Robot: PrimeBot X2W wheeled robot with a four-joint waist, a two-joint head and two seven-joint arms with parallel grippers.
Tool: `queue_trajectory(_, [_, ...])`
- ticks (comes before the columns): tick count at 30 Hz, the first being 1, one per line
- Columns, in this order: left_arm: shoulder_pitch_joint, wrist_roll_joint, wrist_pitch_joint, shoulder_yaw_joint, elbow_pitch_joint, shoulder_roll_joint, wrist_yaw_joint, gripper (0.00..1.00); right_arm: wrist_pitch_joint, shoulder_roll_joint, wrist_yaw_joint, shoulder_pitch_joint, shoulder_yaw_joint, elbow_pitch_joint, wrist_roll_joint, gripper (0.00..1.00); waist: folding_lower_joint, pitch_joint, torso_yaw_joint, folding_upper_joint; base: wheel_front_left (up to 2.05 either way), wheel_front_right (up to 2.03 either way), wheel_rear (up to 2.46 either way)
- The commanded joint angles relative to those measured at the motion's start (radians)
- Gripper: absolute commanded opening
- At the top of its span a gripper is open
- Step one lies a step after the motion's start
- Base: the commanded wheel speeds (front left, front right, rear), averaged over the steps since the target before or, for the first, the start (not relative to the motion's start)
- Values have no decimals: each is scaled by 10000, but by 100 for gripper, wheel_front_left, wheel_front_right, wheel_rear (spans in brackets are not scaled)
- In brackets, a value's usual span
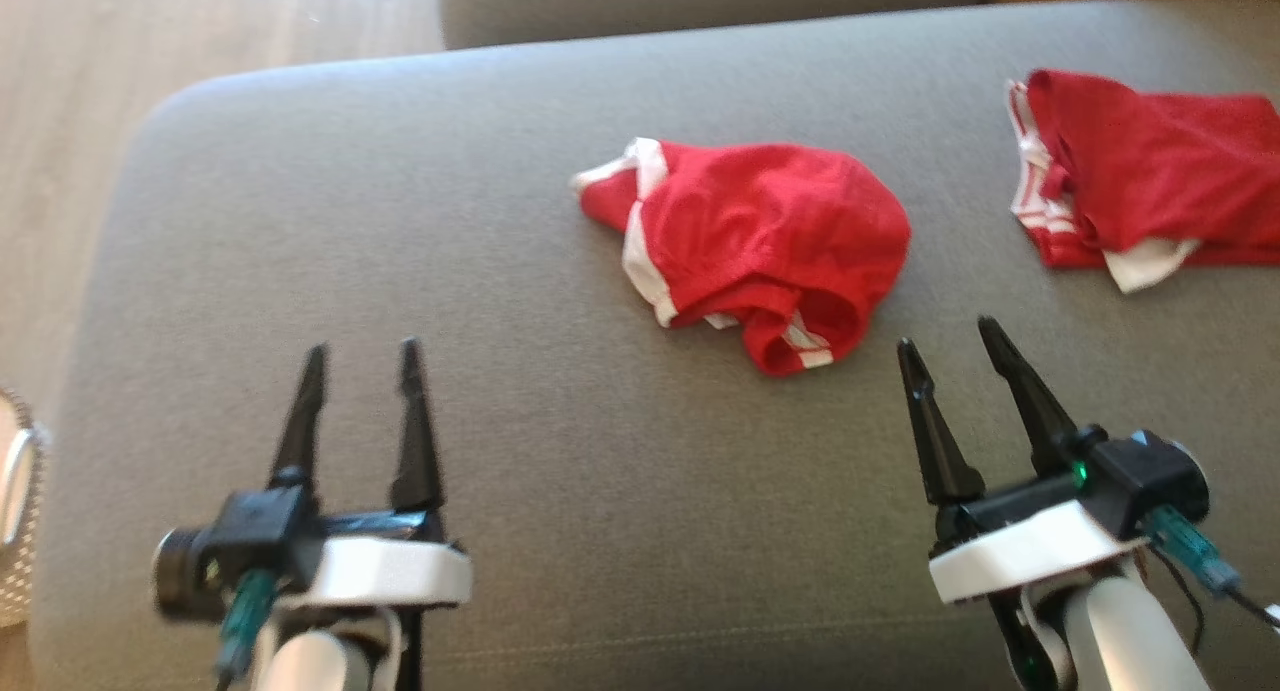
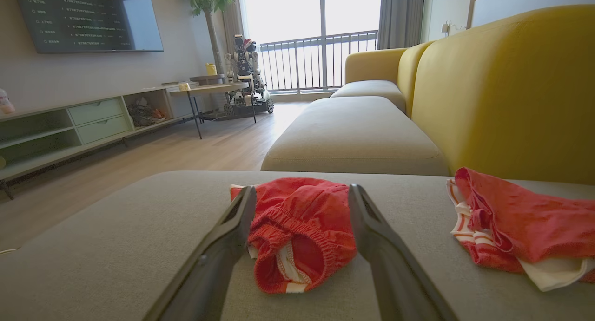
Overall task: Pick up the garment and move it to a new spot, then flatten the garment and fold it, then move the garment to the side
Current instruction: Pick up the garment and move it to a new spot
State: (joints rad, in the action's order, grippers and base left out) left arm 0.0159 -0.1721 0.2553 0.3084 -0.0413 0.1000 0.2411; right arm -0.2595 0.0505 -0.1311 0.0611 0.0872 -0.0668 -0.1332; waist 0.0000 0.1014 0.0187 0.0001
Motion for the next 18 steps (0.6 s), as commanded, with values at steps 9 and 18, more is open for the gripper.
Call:
queue_trajectory(9, [-1631,711,64,-1491,-1340,-347,-248,100,-23,-3,4,-923,-420,140,36,100,0,-934,746,-1,0,0,0])
queue_trajectory(18, [-2278,1083,64,-1411,-1162,-462,-492,100,-23,-3,4,-1343,-289,222,140,100,0,-1219,478,-1,0,0,0])
